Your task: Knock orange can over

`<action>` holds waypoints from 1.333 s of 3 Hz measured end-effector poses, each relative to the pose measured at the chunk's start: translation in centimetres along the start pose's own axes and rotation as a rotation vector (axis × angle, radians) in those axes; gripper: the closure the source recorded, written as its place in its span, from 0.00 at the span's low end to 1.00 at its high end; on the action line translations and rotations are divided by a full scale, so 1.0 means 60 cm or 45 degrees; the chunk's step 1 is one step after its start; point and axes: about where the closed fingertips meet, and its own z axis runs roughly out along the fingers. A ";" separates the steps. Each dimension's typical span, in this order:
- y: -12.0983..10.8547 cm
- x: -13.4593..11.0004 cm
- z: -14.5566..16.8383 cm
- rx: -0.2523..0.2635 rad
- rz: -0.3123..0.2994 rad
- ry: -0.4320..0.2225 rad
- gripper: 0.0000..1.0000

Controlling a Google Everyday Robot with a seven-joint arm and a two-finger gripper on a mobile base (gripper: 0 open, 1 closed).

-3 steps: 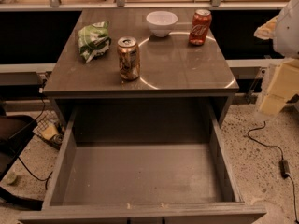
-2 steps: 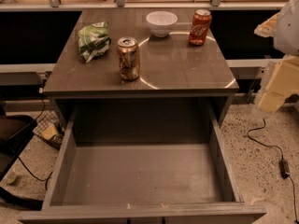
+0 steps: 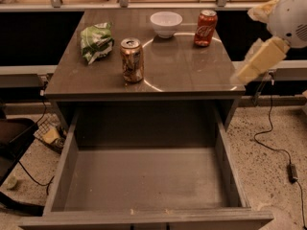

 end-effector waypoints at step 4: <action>-0.102 -0.172 0.105 -0.017 0.120 -0.892 0.00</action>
Offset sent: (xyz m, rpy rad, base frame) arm 0.1201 0.1079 0.0627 0.9101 -0.2904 0.2635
